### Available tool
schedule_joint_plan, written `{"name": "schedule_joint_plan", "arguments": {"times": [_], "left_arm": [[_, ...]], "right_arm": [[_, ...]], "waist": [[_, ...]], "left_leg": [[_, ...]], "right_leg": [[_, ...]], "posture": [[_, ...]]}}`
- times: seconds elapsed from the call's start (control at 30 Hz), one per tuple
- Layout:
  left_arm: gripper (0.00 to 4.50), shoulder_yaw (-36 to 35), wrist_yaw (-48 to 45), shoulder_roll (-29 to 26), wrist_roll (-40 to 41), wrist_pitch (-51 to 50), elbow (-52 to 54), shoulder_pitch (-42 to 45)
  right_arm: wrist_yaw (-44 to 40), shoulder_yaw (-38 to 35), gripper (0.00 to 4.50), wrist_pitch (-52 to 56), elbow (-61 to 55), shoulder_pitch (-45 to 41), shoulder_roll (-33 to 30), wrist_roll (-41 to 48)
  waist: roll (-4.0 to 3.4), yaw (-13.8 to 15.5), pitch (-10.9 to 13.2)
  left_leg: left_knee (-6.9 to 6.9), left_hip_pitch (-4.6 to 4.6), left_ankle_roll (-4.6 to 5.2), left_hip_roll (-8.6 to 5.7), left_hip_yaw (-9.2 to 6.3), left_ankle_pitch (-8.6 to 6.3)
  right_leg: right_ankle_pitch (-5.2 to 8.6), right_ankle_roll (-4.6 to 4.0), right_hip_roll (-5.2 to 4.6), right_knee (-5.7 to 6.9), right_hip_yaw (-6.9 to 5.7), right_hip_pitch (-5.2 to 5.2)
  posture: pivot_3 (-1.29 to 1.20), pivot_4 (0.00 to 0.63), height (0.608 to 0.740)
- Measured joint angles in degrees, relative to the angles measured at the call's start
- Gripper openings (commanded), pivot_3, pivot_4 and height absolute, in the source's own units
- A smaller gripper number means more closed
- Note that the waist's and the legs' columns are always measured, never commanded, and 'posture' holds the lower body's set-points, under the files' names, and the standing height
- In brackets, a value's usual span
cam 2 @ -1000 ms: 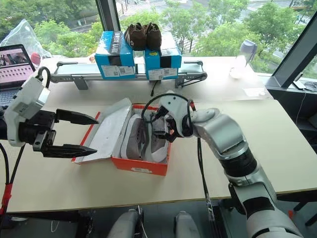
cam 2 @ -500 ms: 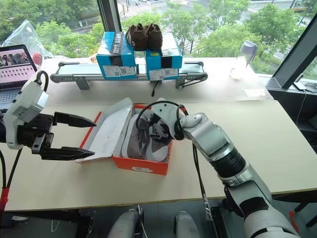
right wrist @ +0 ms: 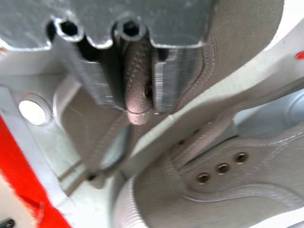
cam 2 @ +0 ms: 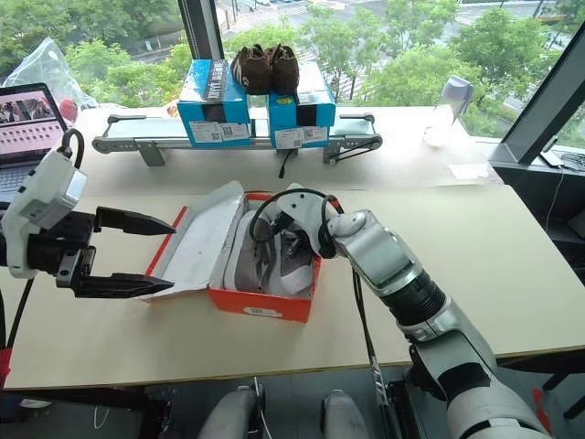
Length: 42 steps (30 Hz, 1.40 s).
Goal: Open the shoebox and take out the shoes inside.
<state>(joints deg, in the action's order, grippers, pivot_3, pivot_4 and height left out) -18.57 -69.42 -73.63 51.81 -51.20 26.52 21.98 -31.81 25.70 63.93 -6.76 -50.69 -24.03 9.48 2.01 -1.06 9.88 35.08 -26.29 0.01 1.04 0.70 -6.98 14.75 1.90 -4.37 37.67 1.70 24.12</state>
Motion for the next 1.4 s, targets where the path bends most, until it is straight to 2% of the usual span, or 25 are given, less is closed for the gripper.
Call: {"name": "schedule_joint_plan", "arguments": {"times": [0.23, 0.5, 0.6, 0.73, 0.83, 0.93, 1.07, 1.27, 1.3, 1.37, 1.4], "left_arm": [[4.5, 2.29, -0.16, 0.0, -0.23, 0.36, -0.52, 1.27], [4.5, 7.24, -1.23, 1.5, -2.39, 2.77, -2.77, 5.24], [4.5, 8.93, -1.58, 2.35, -3.19, 3.58, -3.78, 7.03], [4.5, 11.3, -2.51, 3.55, -4.69, 4.8, -4.83, 9.32], [4.5, 12.98, -3.33, 4.26, -5.65, 4.93, -5.83, 10.31], [4.5, 13.52, -3.88, 4.47, -6.56, 4.99, -6.55, 11.09], [4.5, 14.69, -4.5, 5.62, -7.44, 5.06, -7.22, 12.03], [4.5, 15.46, -5.43, 6.07, -8.58, 5.05, -7.46, 13.78], [4.5, 15.46, -5.6, 6.1, -8.84, 5.05, -7.59, 13.78], [4.5, 15.46, -5.82, 6.1, -8.93, 5.05, -7.72, 13.78], [4.5, 15.46, -5.91, 6.1, -8.94, 5.02, -7.76, 13.78]], "right_arm": [[-0.13, -2.58, 0.01, 3.41, -1.96, -0.77, 0.76, 1.19], [0.66, -15.94, 0.01, 12.64, -5.83, -11.34, 1.84, 5.74], [0.64, -20.07, 0.01, 14.47, -6.18, -12.79, 1.67, 7.68], [-0.68, -27.61, 0.01, 13.94, -5.5, -14.07, -3.22, 10.16], [-1.56, -33.54, 0.01, 7.8, -1.5, -9.05, -12.39, 9.56], [-3.19, -37.84, 0.01, 2.98, 3.29, -0.41, -16.97, 8.96], [-7.09, -44.76, 0.01, -2.01, 9.89, 10.13, -14.91, 13.11], [-9.53, -44.78, 0.01, -14.26, 14.31, 17.63, -14.12, 13.56], [-9.82, -44.16, 0.85, -16.96, 15.51, 19.04, -14.12, 13.0], [-9.94, -43.55, 1.38, -19.19, 17.1, 20.33, -14.12, 12.01], [-9.95, -43.01, 1.82, -20.36, 17.66, 20.76, -14.28, 11.68]], "waist": [[0.0, 0.01, 0.01], [0.0, 0.19, 0.02], [0.0, 0.23, 0.02], [0.0, 0.52, 0.02], [0.09, 1.18, -0.04], [0.1, 0.97, -0.04], [0.01, -0.5, 0.01], [-0.01, -1.55, 0.03], [-0.01, -1.45, 0.03], [-0.01, -1.35, 0.03], [-0.01, -1.34, 0.03]], "left_leg": [[-0.01, -0.03, 0.0, 0.0, 0.02, 0.0], [-0.02, -0.03, 0.0, -0.01, 0.02, 0.0], [-0.02, -0.04, 0.0, -0.02, 0.03, 0.0], [-0.02, -0.05, 0.0, -0.06, 0.02, 0.0], [-0.02, -0.05, 0.02, -0.09, 0.03, -0.01], [-0.05, -0.05, 0.03, -0.06, 0.12, -0.02], [-0.08, 0.02, 0.05, -0.04, 0.29, -0.01], [-0.04, 0.09, 0.05, -0.06, 0.32, -0.01], [-0.03, 0.09, 0.05, -0.06, 0.32, -0.01], [-0.01, 0.09, 0.05, -0.07, 0.33, -0.01], [0.0, 0.09, 0.05, -0.07, 0.33, -0.01]], "right_leg": [[0.0, 0.0, 0.0, 0.01, 0.03, 0.03], [0.0, 0.0, 0.01, 0.02, 0.03, 0.04], [0.0, 0.01, 0.0, 0.02, 0.03, 0.04], [0.0, 0.02, -0.03, -0.02, 0.02, 0.0], [0.0, 0.07, -0.05, -0.16, 0.0, -0.08], [-0.01, 0.07, -0.03, -0.13, 0.11, -0.03], [-0.02, 0.09, 0.03, 0.03, 0.43, 0.09], [-0.01, 0.16, 0.04, 0.05, 0.49, 0.04], [-0.01, 0.17, 0.04, 0.05, 0.48, 0.03], [-0.01, 0.19, 0.02, 0.05, 0.5, 0.03], [-0.01, 0.2, 0.03, 0.05, 0.5, 0.02]], "posture": [[0.0, 0.15, 0.74], [0.0, 0.15, 0.74], [0.0, 0.15, 0.74], [0.0, 0.15, 0.74], [0.0, 0.15, 0.74], [0.0, 0.15, 0.74], [0.0, 0.15, 0.74], [0.0, 0.15, 0.74], [0.0, 0.15, 0.74], [0.0, 0.15, 0.74], [0.0, 0.15, 0.74]]}}
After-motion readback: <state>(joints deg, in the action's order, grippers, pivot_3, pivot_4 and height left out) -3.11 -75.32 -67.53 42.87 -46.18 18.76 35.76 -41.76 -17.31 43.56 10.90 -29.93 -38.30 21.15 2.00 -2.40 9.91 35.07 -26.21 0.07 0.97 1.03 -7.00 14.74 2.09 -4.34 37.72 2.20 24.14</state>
